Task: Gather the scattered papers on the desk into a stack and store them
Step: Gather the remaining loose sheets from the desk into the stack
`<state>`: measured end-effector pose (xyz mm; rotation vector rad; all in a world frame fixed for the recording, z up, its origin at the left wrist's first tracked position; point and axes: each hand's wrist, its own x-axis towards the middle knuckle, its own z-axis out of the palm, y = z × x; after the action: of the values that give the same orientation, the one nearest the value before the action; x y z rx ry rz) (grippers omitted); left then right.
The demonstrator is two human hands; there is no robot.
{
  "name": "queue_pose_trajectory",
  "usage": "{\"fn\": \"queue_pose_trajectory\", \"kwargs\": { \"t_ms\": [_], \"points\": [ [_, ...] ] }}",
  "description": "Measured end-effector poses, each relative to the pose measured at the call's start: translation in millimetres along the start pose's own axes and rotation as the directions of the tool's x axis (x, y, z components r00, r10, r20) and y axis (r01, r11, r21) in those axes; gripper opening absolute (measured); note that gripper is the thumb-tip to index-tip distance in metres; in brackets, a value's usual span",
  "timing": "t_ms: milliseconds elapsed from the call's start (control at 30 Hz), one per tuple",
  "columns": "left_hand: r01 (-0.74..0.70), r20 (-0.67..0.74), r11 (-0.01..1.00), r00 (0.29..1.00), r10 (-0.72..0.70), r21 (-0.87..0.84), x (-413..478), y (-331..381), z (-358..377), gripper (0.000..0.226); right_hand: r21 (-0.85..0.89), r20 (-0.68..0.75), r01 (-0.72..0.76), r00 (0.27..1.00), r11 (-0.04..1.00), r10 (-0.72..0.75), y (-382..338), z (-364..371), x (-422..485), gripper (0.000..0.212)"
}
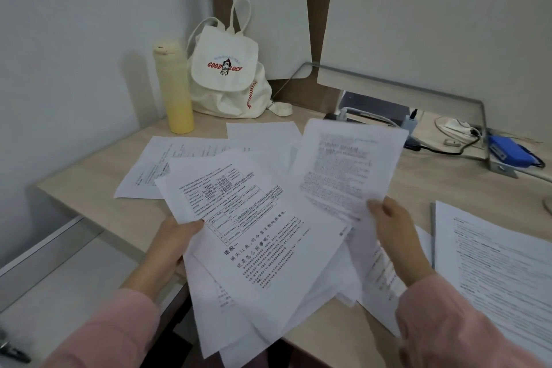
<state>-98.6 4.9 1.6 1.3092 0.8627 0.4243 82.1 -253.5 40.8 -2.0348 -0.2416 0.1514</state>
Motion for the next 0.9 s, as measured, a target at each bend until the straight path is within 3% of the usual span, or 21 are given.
{"fn": "queue_pose_trajectory", "kwargs": {
  "t_ms": [100,200,300,367,433,500,567,667,733,833,900],
  "points": [
    [-0.027,0.001,0.999,1.000,0.027,0.030,1,4,-4,0.036,0.005,-0.121,0.233,0.965,0.972,-0.231,-26,-19,5,0.016],
    [-0.034,0.018,0.999,0.999,0.033,0.025,2,10,-3,0.035,0.041,-0.096,0.453,0.889,0.891,-0.447,-62,-35,3,0.018],
    [-0.029,0.048,1.000,0.998,0.028,0.008,2,13,0,0.032,0.183,-0.106,0.532,0.846,0.826,-0.522,-96,-47,2,0.022],
    [-0.024,0.068,1.000,0.997,0.023,0.004,2,13,2,0.035,0.338,-0.106,0.479,0.874,0.810,-0.474,-109,-53,5,0.018],
    [-0.021,0.084,1.000,0.996,0.021,-0.004,2,12,2,0.037,0.478,-0.016,0.350,0.921,0.806,-0.390,-115,-55,13,0.018],
    [-0.019,0.092,0.999,0.995,0.023,-0.041,0,10,2,0.036,0.501,0.086,0.209,0.953,0.839,-0.289,-112,-49,20,0.022],
    [-0.011,0.106,0.992,0.994,0.024,-0.122,-2,8,3,0.032,0.439,0.161,0.128,0.963,0.889,-0.218,-103,-36,22,0.022],
    [0.037,0.159,0.959,0.987,0.009,-0.283,-9,8,8,0.026,0.253,0.258,0.143,0.943,0.957,-0.209,-82,-4,14,0.021],
    [0.066,0.209,0.929,0.978,0.012,-0.364,-14,10,14,0.036,0.123,0.287,0.124,0.945,0.985,-0.155,-63,20,10,0.028],
    [0.046,0.270,0.919,0.961,0.066,-0.391,-20,9,22,0.049,0.035,0.282,0.052,0.958,0.998,-0.059,-38,52,13,0.034],
    [0.034,0.273,0.939,0.960,0.065,-0.343,-23,3,27,0.045,0.032,0.281,0.011,0.960,0.999,-0.020,-30,65,14,0.032]
  ]
}}
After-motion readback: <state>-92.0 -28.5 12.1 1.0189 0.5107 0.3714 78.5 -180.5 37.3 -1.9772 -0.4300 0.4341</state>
